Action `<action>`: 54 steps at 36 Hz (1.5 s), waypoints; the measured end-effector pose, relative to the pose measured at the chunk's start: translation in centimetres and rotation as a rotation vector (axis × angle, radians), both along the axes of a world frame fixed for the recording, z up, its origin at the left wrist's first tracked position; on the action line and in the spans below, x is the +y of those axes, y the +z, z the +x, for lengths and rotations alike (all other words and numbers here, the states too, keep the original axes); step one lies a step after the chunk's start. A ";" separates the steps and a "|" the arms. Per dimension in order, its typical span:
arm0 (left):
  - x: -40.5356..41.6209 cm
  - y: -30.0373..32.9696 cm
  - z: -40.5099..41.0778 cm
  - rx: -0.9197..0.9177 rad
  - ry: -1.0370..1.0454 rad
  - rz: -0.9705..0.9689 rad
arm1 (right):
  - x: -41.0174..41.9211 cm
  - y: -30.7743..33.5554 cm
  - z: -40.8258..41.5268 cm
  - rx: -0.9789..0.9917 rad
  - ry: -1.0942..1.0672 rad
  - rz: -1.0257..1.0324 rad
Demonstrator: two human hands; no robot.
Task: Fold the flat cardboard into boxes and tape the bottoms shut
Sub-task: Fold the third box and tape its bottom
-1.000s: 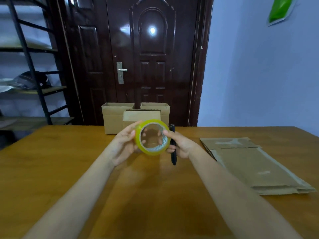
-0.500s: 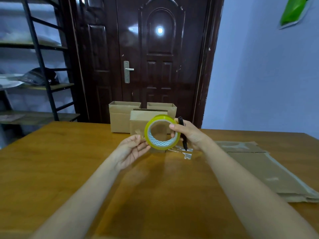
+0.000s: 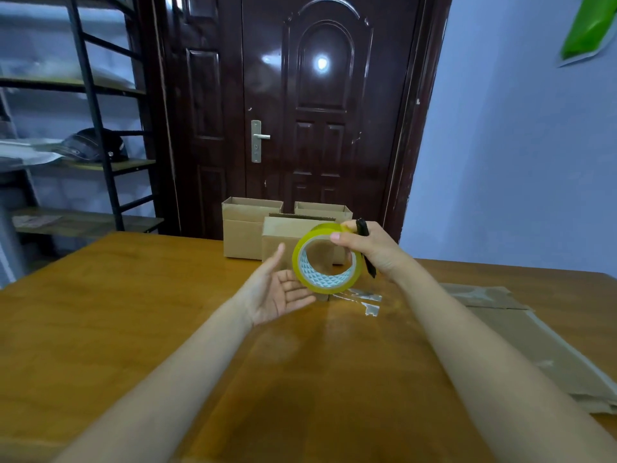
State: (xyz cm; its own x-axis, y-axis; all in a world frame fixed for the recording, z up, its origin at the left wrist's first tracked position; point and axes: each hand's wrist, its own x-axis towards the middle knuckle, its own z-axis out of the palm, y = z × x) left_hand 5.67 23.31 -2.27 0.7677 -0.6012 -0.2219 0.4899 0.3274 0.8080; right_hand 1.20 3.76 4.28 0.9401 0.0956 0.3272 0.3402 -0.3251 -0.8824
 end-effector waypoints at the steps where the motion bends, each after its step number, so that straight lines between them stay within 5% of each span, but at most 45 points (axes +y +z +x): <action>1: -0.2 0.1 0.0 -0.001 0.004 0.020 | 0.1 0.0 0.1 0.000 0.012 -0.013; 23: 0.2 -0.3 -1.0 -0.005 -0.076 -0.162 | -0.8 1.5 -0.4 0.012 0.121 -0.007; 35: -0.3 0.2 -0.8 -0.118 -0.137 0.126 | -1.1 1.4 -0.3 0.023 0.117 -0.121; 54: 1.5 -1.6 -0.9 -0.112 -0.203 -0.151 | -0.5 2.1 -1.2 0.041 0.198 -0.091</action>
State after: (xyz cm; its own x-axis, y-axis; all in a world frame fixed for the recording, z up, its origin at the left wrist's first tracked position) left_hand 4.81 24.80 -3.87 0.6428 -0.7651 -0.0388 0.4681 0.3522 0.8104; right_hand -0.03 3.21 6.37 0.9123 0.3075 0.2706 0.3698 -0.3345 -0.8668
